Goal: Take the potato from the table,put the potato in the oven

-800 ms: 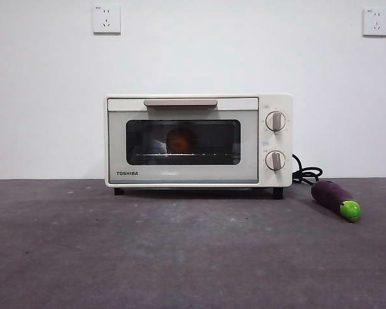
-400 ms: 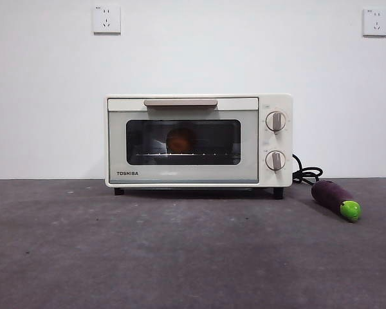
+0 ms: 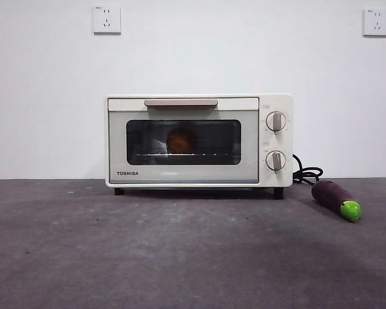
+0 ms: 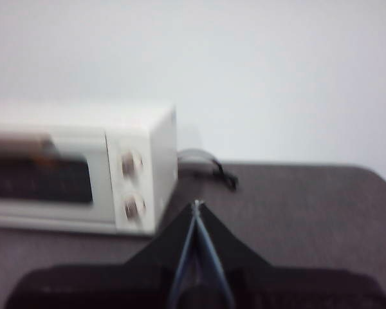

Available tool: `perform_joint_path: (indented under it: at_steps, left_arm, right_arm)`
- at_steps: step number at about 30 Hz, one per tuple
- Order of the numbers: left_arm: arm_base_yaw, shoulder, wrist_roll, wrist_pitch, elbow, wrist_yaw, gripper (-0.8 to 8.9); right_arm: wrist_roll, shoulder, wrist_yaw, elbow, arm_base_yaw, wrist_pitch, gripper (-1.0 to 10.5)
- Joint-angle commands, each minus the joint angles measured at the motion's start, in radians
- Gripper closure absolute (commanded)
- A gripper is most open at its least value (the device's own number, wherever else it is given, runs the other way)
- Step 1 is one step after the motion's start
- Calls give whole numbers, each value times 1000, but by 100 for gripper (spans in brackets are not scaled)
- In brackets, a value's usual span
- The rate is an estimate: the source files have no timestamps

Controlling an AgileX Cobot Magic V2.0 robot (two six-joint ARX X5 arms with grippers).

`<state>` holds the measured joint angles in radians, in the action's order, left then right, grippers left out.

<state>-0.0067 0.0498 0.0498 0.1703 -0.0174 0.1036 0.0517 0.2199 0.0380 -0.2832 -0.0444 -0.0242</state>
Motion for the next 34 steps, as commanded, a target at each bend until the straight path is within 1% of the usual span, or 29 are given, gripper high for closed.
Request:
perform_joint_path:
  at_steps: [1,6,10,15,23,30,34]
  left_arm:
    - [3,4,-2,-8,9,0,818]
    - [3,10,-2,-8,9,0,818]
    - [3,10,-2,-8,9,0,818]
    - [3,11,-2,-8,9,0,818]
    - [3,12,-2,-8,9,0,818]
    - [3,12,-2,-8,9,0,817]
    - [3,12,-2,-8,9,0,818]
  right_arm:
    - [42,-54,7,71,11,10,945]
    - [33,-149,8,166,61,29,945]
    - [-11,-197,8,217,100,31,945]
    - [-68,-212,8,270,103,26,945]
    - [-68,-212,9,270,103,-32,945]
    - [-66,-212,7,270,103,-161,945]
    - [-75,-212,7,270,103,-160,945]
